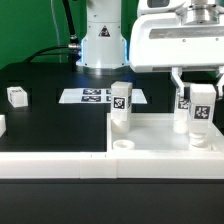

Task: Assemble square table

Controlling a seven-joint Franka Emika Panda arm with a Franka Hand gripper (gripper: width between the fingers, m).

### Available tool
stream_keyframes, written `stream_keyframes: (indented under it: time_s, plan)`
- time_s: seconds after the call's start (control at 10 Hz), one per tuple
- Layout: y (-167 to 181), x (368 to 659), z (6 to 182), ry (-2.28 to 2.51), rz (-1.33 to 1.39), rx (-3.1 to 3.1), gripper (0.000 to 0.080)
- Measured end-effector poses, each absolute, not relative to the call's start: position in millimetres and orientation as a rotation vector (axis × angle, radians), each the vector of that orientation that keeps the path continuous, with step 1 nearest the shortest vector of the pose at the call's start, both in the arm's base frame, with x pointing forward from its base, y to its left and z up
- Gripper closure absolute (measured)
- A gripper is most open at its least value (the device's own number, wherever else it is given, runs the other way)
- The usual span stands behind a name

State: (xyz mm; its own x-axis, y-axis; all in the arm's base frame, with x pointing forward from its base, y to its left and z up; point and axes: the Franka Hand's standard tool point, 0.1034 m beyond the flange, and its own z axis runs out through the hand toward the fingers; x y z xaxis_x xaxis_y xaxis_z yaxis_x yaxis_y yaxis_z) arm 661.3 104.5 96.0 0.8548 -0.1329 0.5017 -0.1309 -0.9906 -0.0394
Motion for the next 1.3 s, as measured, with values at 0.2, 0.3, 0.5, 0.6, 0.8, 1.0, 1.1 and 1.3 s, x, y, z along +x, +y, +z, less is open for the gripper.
stream_keyframes:
  time_s: [0.2, 0.3, 0.5, 0.6, 0.8, 1.0, 1.1, 1.3]
  plan:
    - [106.9, 662.0, 95.5, 0.206, -0.831, -3.019, 0.0509]
    - [105.9, 662.2, 94.6, 0.206, -0.833, -3.02, 0.0509]
    - [104.8, 660.1, 87.9, 0.204, -0.822, -3.029, 0.0509]
    - [104.3, 658.9, 83.1, 0.201, -0.814, -3.035, 0.0509]
    - [107.2, 660.1, 81.8, 0.199, -0.829, -3.031, 0.0509]
    - [107.2, 660.6, 81.9, 0.199, -0.854, -3.029, 0.0509]
    - [106.9, 660.7, 81.9, 0.199, -0.853, -3.029, 0.0399]
    - [107.0, 660.6, 81.8, 0.199, -0.853, -3.03, 0.0228]
